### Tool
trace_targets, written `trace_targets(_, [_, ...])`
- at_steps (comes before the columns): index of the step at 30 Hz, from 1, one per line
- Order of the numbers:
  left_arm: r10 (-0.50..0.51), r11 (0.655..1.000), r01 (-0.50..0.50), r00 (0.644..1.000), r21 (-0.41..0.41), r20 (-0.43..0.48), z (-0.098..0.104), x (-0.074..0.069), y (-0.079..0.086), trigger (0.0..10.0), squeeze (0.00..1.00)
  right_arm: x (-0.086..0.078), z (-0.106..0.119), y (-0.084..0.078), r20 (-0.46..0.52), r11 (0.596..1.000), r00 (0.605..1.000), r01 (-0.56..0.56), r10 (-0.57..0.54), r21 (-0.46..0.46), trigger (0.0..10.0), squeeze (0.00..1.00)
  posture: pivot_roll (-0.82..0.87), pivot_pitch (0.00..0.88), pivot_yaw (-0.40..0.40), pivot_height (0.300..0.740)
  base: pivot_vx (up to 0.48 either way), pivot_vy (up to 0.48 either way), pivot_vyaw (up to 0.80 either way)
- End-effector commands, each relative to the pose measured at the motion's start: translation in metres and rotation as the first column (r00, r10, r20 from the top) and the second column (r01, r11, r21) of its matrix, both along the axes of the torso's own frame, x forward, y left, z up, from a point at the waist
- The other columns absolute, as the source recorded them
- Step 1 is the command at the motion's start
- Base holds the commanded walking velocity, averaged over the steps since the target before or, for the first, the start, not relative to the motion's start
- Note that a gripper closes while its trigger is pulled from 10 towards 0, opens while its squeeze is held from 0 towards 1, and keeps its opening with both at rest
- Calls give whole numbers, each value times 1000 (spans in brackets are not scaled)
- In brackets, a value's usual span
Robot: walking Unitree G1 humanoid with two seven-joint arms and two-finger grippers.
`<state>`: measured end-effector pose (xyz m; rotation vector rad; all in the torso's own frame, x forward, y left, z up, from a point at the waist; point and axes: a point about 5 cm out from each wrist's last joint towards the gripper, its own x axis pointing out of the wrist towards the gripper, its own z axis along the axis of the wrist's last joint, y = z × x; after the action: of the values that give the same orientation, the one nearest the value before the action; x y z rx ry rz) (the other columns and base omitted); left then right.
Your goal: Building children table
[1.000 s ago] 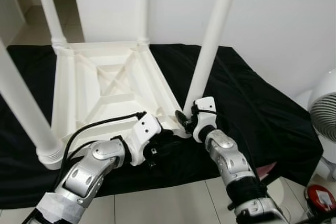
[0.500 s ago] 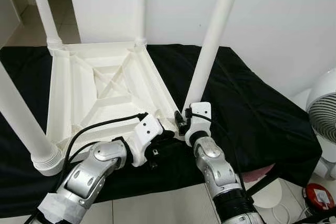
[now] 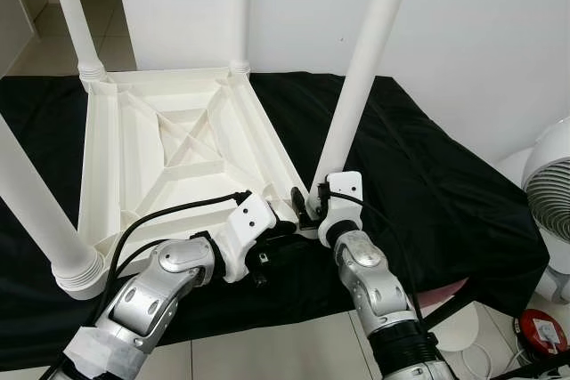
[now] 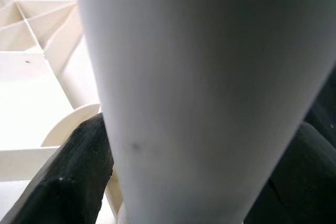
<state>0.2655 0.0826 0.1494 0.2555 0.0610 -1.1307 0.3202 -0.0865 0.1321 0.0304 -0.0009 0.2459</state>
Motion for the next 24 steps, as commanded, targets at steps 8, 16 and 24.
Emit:
trace_targets(8, [24, 999, -24, 1000, 47, -2, -6, 7, 4, 10000, 0, 10, 20, -11, 80, 998, 996, 32, -36, 45, 10000, 0, 68, 22, -95, 740, 0, 0, 0])
trace_targets(16, [26, 997, -25, 1000, 72, -14, -9, 7, 5, 10000, 0, 6, 22, -25, 97, 992, 991, 85, -94, 98, 10000, 0, 62, 35, -87, 740, 0, 0, 0])
trace_targets(24, [17, 997, -16, 1000, 76, -15, -9, 7, 5, 10000, 0, 1, 24, -42, 129, 979, 978, 147, -165, 139, 10000, 0, 46, 45, -74, 740, 0, 0, 0])
